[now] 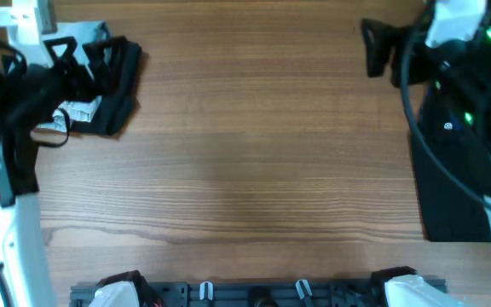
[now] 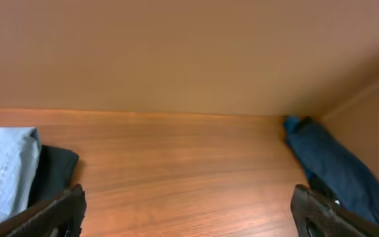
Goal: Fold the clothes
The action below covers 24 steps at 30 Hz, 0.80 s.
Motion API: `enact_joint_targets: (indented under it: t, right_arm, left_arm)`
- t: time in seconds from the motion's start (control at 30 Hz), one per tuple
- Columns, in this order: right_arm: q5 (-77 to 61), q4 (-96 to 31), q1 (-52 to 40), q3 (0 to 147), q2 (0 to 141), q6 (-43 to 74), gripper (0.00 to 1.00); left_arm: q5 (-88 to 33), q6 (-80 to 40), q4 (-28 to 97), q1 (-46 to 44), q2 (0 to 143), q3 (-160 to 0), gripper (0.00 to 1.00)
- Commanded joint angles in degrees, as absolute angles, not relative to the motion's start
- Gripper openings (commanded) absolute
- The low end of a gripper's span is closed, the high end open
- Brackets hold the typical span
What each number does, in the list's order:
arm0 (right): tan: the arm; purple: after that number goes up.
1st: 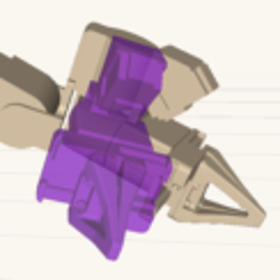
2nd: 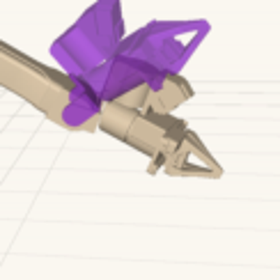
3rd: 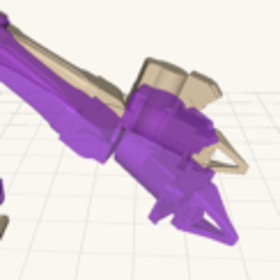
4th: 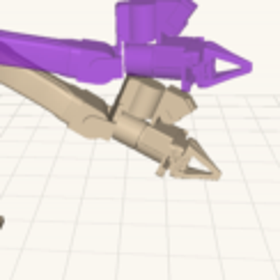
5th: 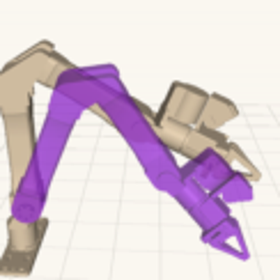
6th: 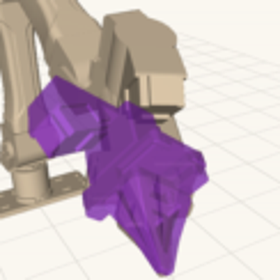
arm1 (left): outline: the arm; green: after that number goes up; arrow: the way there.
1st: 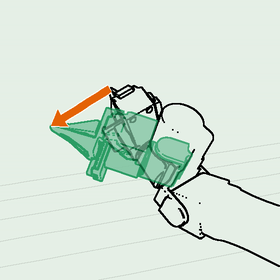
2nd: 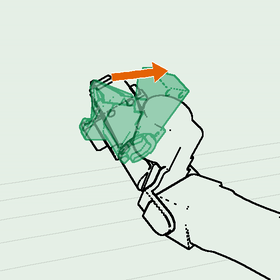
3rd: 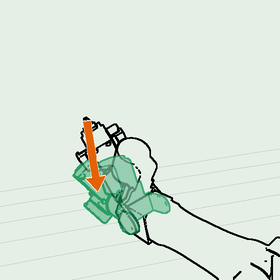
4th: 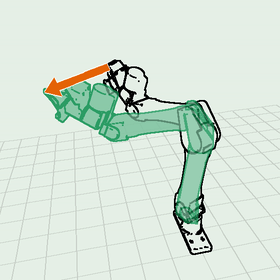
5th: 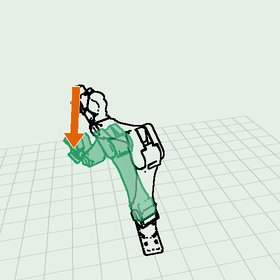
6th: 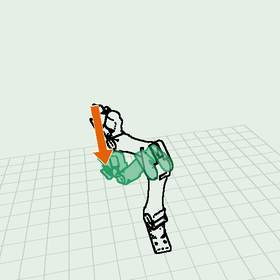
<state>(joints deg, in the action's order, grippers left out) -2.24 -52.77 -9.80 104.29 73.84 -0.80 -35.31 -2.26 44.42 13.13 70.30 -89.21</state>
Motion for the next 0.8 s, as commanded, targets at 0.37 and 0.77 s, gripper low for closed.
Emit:
enact_joint_targets:
  t: [0.37,0.77]
  right_arm:
    - [1.06,-57.91,-9.67,104.29,75.72,-1.37,1.00]
    - [1.06,-57.91,-9.67,104.29,80.01,-1.37,1.00]
  left_arm:
    - [-39.90,-7.29,45.91,12.95,66.41,-89.23,1.00]
    - [-43.53,-18.22,50.02,13.02,66.43,-89.21,1.00]
